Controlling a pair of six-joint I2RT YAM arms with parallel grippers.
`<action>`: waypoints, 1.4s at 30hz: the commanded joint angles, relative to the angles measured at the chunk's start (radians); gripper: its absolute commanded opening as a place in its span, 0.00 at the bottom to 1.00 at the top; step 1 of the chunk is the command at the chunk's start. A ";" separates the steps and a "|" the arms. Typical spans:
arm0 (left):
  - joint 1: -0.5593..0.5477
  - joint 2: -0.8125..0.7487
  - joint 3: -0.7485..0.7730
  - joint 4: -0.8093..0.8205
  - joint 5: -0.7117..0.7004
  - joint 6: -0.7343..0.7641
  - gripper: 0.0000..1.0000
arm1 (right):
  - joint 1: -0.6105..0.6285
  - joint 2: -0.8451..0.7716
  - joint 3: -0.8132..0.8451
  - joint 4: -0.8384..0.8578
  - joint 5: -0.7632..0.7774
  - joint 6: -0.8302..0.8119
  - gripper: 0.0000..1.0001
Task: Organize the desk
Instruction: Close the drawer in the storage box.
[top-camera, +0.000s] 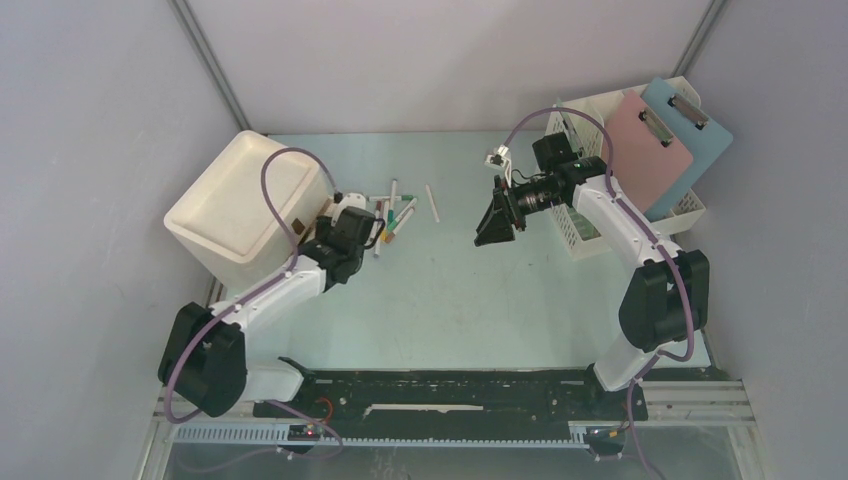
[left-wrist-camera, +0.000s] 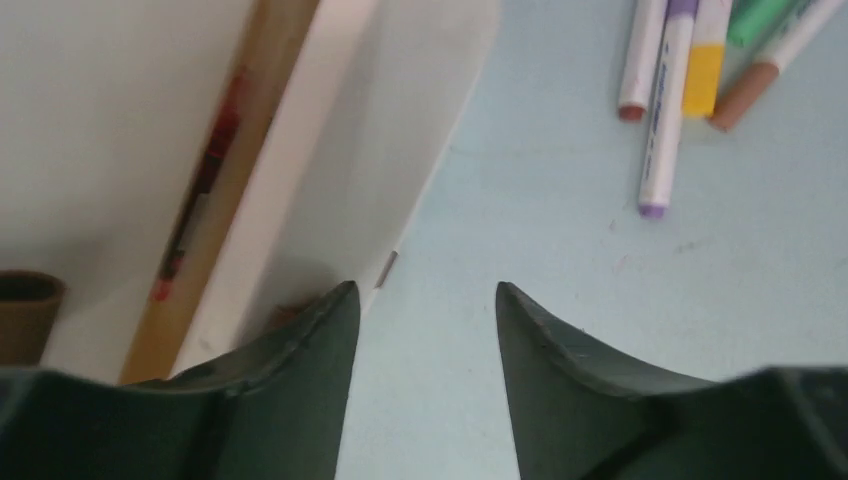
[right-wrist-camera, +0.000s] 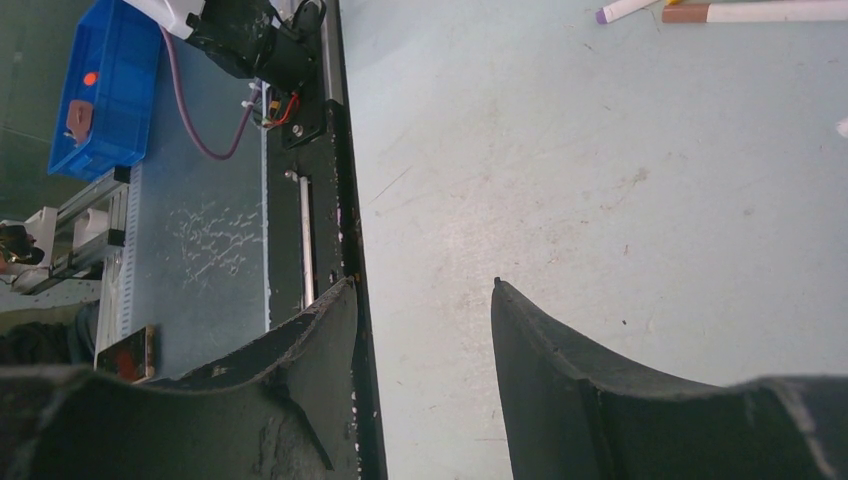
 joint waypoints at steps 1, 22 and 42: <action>0.029 -0.017 0.053 0.041 -0.148 -0.004 0.75 | -0.005 -0.035 -0.007 -0.010 -0.022 -0.024 0.59; 0.038 -0.062 0.097 -0.020 -0.041 -0.053 1.00 | -0.014 -0.038 -0.006 -0.012 -0.025 -0.024 0.59; 0.038 -0.188 0.030 0.006 0.202 -0.137 1.00 | -0.014 -0.041 -0.007 -0.013 -0.025 -0.023 0.59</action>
